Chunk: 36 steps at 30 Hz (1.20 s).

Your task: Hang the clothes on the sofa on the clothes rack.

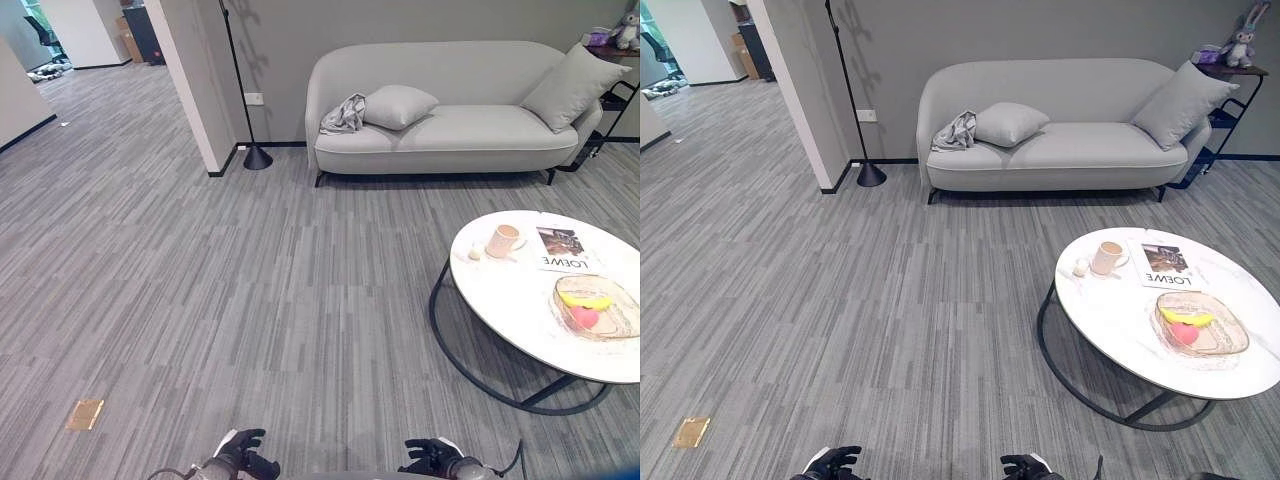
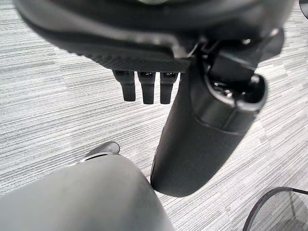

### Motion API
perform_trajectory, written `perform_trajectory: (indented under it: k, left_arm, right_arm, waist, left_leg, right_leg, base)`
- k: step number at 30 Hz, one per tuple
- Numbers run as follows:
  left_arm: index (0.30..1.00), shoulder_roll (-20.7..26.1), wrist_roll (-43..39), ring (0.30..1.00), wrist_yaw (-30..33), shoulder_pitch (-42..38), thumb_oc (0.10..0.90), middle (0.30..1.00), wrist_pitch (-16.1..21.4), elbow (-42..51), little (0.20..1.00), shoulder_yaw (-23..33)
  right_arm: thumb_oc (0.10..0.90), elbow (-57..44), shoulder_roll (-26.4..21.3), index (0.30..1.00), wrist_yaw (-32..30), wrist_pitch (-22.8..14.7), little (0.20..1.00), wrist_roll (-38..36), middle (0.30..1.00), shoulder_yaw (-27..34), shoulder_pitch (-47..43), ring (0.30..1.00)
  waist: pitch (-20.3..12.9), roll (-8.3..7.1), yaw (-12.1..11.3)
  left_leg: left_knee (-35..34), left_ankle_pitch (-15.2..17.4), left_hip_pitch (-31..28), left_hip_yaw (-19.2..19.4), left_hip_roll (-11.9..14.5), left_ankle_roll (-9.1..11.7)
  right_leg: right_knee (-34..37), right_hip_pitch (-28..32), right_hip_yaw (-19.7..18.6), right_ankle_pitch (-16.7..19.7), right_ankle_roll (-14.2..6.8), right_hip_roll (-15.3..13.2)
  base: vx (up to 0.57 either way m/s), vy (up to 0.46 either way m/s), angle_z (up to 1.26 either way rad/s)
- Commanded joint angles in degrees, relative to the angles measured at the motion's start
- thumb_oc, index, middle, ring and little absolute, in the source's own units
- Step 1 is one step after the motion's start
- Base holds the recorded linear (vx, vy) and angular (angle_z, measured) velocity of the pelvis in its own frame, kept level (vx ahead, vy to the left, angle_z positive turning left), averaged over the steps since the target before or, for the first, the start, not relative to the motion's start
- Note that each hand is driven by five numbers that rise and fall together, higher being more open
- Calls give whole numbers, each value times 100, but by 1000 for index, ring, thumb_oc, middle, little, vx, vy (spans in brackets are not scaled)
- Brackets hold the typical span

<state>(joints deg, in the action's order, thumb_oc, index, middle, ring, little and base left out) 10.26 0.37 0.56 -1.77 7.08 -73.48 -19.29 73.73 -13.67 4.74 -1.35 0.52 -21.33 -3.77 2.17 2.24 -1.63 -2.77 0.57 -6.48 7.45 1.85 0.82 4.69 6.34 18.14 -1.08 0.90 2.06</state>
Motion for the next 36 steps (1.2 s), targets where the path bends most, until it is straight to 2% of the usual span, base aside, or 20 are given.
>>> perform_trajectory:
  k: [1,5,9,11,13,15,18,19,21,22,24,26,28,29,30,31,32,34,35,36]
  left_arm:
    - [900,-106,350,900,-56,-114,800,900,-20,-241,900,-104]
    - [900,-160,272,900,53,-141,800,900,-50,-254,900,-84]
    - [900,-201,-30,900,107,-239,800,900,-53,-191,900,-33]
    - [900,-188,-233,900,137,-272,800,900,-42,-170,900,34]
    - [900,-183,-435,900,150,-294,800,900,-45,-202,900,134]
    - [900,-164,-684,900,142,-341,800,900,-60,-272,900,246]
    - [900,-155,-792,900,109,-358,800,900,-75,-357,900,328]
    - [900,-167,-742,900,101,-327,800,900,-87,-487,900,349]
    - [900,-201,-820,900,111,-291,800,900,-114,-622,900,402]
    - [900,-201,-820,900,111,-291,800,900,-114,-622,900,403]
    - [900,-218,-1141,900,141,-240,800,900,-141,-736,900,592]
    - [900,-208,-1088,900,116,-80,800,900,-189,-855,900,745]
    - [900,-209,-1087,900,116,-80,800,900,-189,-855,900,746]
    - [900,-180,-931,900,101,29,800,900,-231,-977,900,805]
    - [900,-179,-820,900,88,36,800,900,-254,-1015,900,801]
    - [900,-154,-716,900,80,53,800,900,-267,-1060,900,806]
    - [900,-119,-680,900,73,52,800,900,-269,-1081,900,820]
    - [900,3,-341,900,151,-7,800,900,-329,-1060,900,686]
    - [900,3,-341,900,151,-7,800,900,-329,-1060,900,686]
    - [900,57,270,900,108,-204,800,900,-333,-844,900,156]
  right_arm:
    - [800,250,126,900,96,44,900,297,900,-334,-94,900]
    - [800,83,302,900,40,54,900,325,900,-496,-96,900]
    - [800,-178,318,900,9,30,900,237,900,-632,-116,900]
    - [800,-267,312,900,3,33,900,179,900,-672,-89,900]
    - [800,-274,323,900,13,46,900,97,900,-674,-67,900]
    - [800,-123,347,900,117,96,900,-54,900,-669,-45,900]
    - [800,35,411,900,206,117,900,-223,900,-653,-7,900]
    - [800,98,476,900,207,89,900,-286,900,-673,30,900]
    - [800,76,528,900,180,49,900,-353,900,-679,59,900]
    - [800,76,527,900,180,49,900,-353,900,-680,58,900]
    - [800,50,607,900,137,28,900,-320,900,-725,83,900]
    - [800,0,675,900,150,56,900,38,900,-887,81,900]
    - [800,0,675,900,150,56,900,38,900,-888,81,900]
    - [800,-31,760,900,196,60,900,258,900,-1003,92,900]
    - [800,-52,809,900,221,70,900,341,900,-1043,99,900]
    - [800,-53,858,900,236,72,900,351,900,-1035,122,900]
    - [800,-55,914,900,272,59,900,304,900,-1039,178,900]
    - [800,-152,913,900,371,74,900,299,900,-1055,184,900]
    - [800,-152,913,900,371,74,900,299,900,-1055,184,900]
    - [800,-96,616,900,234,98,900,690,900,-980,16,900]
  waist:
    - [59,-384,-64]
    - [183,-408,-81]
    - [503,-495,-83]
    - [641,-510,-78]
    - [756,-510,-74]
    - [808,-520,-56]
    - [755,-575,-68]
    - [679,-613,-74]
    - [635,-566,-78]
    - [626,-565,-60]
    - [645,-500,10]
    - [592,-516,-70]
    - [583,-511,-55]
    - [460,-568,-166]
    - [390,-632,-212]
    - [319,-701,-225]
    - [251,-777,-257]
    - [191,-869,-266]
    - [189,-869,-266]
    - [247,-867,-180]
  left_leg:
    - [-223,170,30,-120,-312,-68]
    - [51,232,95,-125,-302,-64]
    - [1497,582,827,-156,-255,23]
    - [2350,396,1284,-222,-182,114]
    - [3101,16,1658,-269,-77,209]
    - [3461,-244,2013,-263,-3,222]
    - [2955,-110,2136,-158,-100,153]
    - [1898,-108,2025,-248,-289,82]
    - [522,-611,1792,-553,-362,190]
    - [507,-625,1797,-569,-368,190]
    - [-223,-774,2082,-842,-342,357]
    - [-223,-757,2162,-667,-299,372]
    - [-223,-763,2177,-683,-300,373]
    - [-223,-996,2026,-773,-328,310]
    - [-223,-1054,1925,-753,-396,247]
    - [-223,-1060,1822,-752,-452,184]
    - [-223,-1004,1705,-670,-550,80]
    - [-221,-761,1379,-330,-714,-181]
    - [-221,-762,1381,-330,-714,-181]
    - [-222,-440,994,-57,-949,-469]
  right_leg:
    - [31,223,-365,-302,-352,-282]
    - [31,263,-415,-341,-299,-267]
    - [31,315,-444,-382,-147,-246]
    - [31,373,-420,-406,-42,-186]
    - [31,446,-381,-454,53,-112]
    - [31,483,-311,-500,119,-44]
    - [31,453,-273,-540,90,-94]
    - [31,398,-295,-594,32,-143]
    - [31,434,-312,-660,23,-78]
    - [31,427,-296,-661,23,-77]
    - [-167,526,-337,-904,51,44]
    - [-382,814,-519,-1123,39,69]
    - [-387,801,-505,-1125,41,75]
    - [-491,992,-666,-1183,-19,16]
    - [-572,1101,-748,-1168,-88,-71]
    - [-753,1094,-733,-1048,-170,-182]
    - [-1123,1001,-750,-689,-328,-347]
    - [-2441,517,-711,426,-674,-800]
    - [-2443,514,-711,425,-674,-800]
    - [-3999,53,-515,1239,-775,-1392]
  base:
    - [-2,-81,0]
    - [-7,-75,0]
    - [-59,-119,2]
    - [-22,-111,0]
    - [17,-108,4]
    - [66,-87,6]
    - [139,4,6]
    - [220,57,10]
    - [239,52,11]
    - [210,16,-2]
    - [407,29,-8]
    - [667,76,-9]
    - [425,54,-42]
    - [728,118,-47]
    - [960,167,-54]
    - [763,177,-80]
    - [751,209,-83]
    - [573,214,-65]
    - [618,349,-59]
    - [666,411,-46]
